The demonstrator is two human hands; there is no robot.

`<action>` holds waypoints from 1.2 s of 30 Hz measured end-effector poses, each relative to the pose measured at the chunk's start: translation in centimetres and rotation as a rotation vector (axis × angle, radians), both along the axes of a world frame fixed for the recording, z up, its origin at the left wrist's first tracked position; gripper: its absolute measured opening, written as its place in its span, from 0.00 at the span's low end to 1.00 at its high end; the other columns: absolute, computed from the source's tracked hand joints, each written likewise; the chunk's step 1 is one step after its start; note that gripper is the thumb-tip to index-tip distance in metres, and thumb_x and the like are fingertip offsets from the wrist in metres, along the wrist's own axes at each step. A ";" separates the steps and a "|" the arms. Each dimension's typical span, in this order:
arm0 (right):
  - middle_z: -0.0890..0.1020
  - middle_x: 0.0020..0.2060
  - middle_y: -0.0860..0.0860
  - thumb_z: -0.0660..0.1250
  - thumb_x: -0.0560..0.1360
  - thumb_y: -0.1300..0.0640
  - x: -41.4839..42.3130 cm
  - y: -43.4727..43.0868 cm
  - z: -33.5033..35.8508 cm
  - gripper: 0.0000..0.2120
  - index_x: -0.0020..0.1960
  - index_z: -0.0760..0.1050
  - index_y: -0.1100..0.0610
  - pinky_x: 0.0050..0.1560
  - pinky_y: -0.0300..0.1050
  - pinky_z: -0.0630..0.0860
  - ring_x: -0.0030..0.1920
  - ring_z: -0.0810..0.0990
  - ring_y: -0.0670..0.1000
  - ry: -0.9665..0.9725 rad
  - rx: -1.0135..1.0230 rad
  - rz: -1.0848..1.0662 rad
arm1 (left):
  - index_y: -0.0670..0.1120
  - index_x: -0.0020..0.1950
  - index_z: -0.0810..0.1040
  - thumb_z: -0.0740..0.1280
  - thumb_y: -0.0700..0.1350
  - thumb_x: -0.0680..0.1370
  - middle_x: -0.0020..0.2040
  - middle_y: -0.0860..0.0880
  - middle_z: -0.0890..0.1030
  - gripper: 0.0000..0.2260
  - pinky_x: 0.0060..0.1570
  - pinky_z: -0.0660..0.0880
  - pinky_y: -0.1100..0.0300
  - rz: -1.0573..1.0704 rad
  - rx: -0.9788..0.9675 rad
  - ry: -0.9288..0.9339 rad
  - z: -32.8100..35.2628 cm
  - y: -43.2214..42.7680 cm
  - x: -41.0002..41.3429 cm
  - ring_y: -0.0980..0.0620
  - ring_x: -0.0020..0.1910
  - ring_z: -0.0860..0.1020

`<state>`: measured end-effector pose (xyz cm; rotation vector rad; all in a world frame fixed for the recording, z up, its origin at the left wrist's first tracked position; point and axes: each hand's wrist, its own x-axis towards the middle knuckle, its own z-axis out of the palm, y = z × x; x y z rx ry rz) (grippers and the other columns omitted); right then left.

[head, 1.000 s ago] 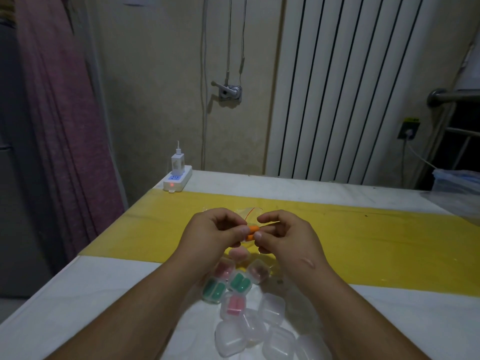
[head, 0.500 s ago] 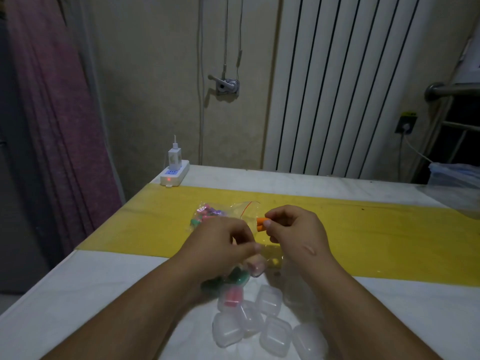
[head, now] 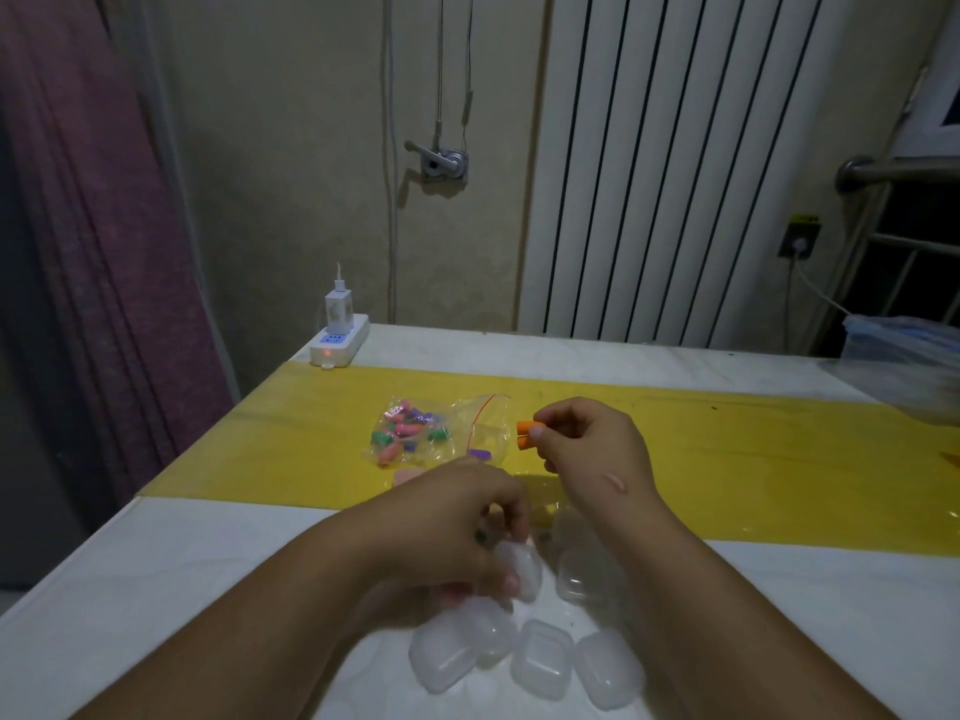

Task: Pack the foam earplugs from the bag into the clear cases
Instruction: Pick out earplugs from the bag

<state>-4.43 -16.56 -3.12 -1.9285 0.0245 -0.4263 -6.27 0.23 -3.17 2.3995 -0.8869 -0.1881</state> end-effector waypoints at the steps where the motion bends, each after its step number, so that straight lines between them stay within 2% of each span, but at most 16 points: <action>1: 0.85 0.34 0.46 0.71 0.74 0.60 0.0 0.0 0.0 0.03 0.43 0.78 0.53 0.48 0.53 0.81 0.39 0.82 0.46 0.009 0.000 0.000 | 0.57 0.43 0.74 0.77 0.46 0.68 0.45 0.57 0.75 0.13 0.43 0.79 0.55 0.039 -0.056 0.030 0.0 0.2 0.0 0.54 0.45 0.77; 3: 0.85 0.35 0.47 0.69 0.75 0.61 0.0 0.0 0.1 0.03 0.45 0.77 0.54 0.45 0.51 0.81 0.38 0.82 0.47 0.029 0.023 0.007 | 0.57 0.44 0.74 0.76 0.45 0.70 0.42 0.57 0.75 0.13 0.41 0.77 0.57 0.100 -0.122 -0.014 0.2 0.5 0.2 0.57 0.40 0.75; 6: 0.84 0.35 0.50 0.66 0.76 0.65 -0.2 0.3 0.4 0.06 0.45 0.77 0.55 0.41 0.51 0.81 0.34 0.81 0.50 0.050 0.113 0.051 | 0.60 0.50 0.79 0.73 0.40 0.73 0.47 0.58 0.79 0.15 0.45 0.80 0.62 0.179 -0.387 0.078 0.3 1.0 0.6 0.59 0.44 0.78; 10: 0.83 0.32 0.53 0.68 0.73 0.68 -0.6 0.6 0.6 0.08 0.41 0.81 0.57 0.39 0.48 0.82 0.32 0.81 0.50 0.056 0.135 0.109 | 0.51 0.46 0.83 0.71 0.31 0.73 0.48 0.48 0.82 0.13 0.48 0.80 0.53 0.208 -0.684 0.201 0.4 1.6 0.8 0.53 0.47 0.81; 12: 0.83 0.32 0.55 0.66 0.72 0.69 -0.7 0.7 0.8 0.09 0.40 0.82 0.59 0.38 0.47 0.81 0.33 0.80 0.52 0.069 0.173 0.123 | 0.47 0.42 0.83 0.71 0.29 0.72 0.48 0.51 0.82 0.12 0.46 0.81 0.55 0.213 -0.796 0.234 0.5 1.8 0.9 0.52 0.49 0.81; 14: 0.82 0.32 0.56 0.62 0.72 0.70 -0.8 0.8 1.0 0.11 0.39 0.81 0.61 0.36 0.46 0.79 0.33 0.79 0.53 0.089 0.235 0.135 | 0.41 0.44 0.81 0.69 0.26 0.72 0.49 0.50 0.82 0.11 0.42 0.80 0.59 0.215 -0.872 0.262 0.5 1.9 1.1 0.54 0.48 0.81; 18: 0.80 0.31 0.57 0.59 0.73 0.70 -1.2 1.1 1.3 0.12 0.39 0.80 0.65 0.35 0.48 0.77 0.33 0.77 0.55 0.129 0.294 0.172 | 0.39 0.52 0.78 0.67 0.24 0.72 0.51 0.45 0.81 0.14 0.44 0.79 0.61 0.210 -0.941 0.248 0.3 2.0 1.7 0.54 0.48 0.80; 22: 0.79 0.29 0.57 0.60 0.74 0.69 -1.7 1.4 1.6 0.10 0.40 0.80 0.67 0.35 0.47 0.76 0.33 0.76 0.56 0.153 0.298 0.248 | 0.42 0.55 0.77 0.66 0.24 0.72 0.52 0.47 0.83 0.17 0.46 0.79 0.64 0.194 -0.992 0.258 0.4 1.9 1.7 0.56 0.50 0.82; 26: 0.77 0.24 0.49 0.64 0.77 0.63 -2.1 1.5 1.5 0.10 0.42 0.80 0.67 0.32 0.43 0.74 0.30 0.75 0.51 0.166 0.304 0.387 | 0.45 0.55 0.79 0.67 0.26 0.73 0.52 0.47 0.84 0.18 0.48 0.79 0.62 0.203 -0.986 0.252 0.4 1.9 1.7 0.55 0.52 0.82; 30: 0.81 0.30 0.54 0.68 0.76 0.64 -1.9 1.6 0.9 0.06 0.44 0.81 0.67 0.32 0.42 0.76 0.31 0.77 0.51 0.103 0.205 0.379 | 0.49 0.56 0.81 0.67 0.27 0.73 0.54 0.47 0.83 0.20 0.45 0.79 0.62 0.229 -0.935 0.271 0.6 1.9 1.5 0.54 0.50 0.81; 32: 0.81 0.31 0.55 0.69 0.75 0.64 -1.8 1.6 0.7 0.04 0.43 0.82 0.64 0.34 0.44 0.77 0.31 0.77 0.50 0.060 0.133 0.346 | 0.50 0.57 0.82 0.68 0.27 0.73 0.53 0.45 0.82 0.22 0.43 0.80 0.60 0.236 -0.894 0.279 0.5 1.8 1.4 0.54 0.47 0.81; 34: 0.82 0.31 0.55 0.71 0.73 0.63 -1.7 1.6 0.7 0.02 0.42 0.83 0.59 0.38 0.48 0.79 0.31 0.78 0.49 0.031 0.042 0.299 | 0.48 0.54 0.82 0.69 0.25 0.71 0.50 0.46 0.81 0.20 0.41 0.80 0.61 0.270 -0.857 0.249 0.5 1.7 1.3 0.56 0.44 0.82; 36: 0.82 0.30 0.52 0.72 0.72 0.64 -1.5 1.7 0.7 0.04 0.40 0.83 0.57 0.39 0.49 0.78 0.31 0.77 0.49 0.015 0.019 0.253 | 0.46 0.48 0.82 0.70 0.25 0.69 0.45 0.48 0.81 0.17 0.38 0.79 0.63 0.329 -0.825 0.150 0.5 1.7 1.3 0.57 0.41 0.81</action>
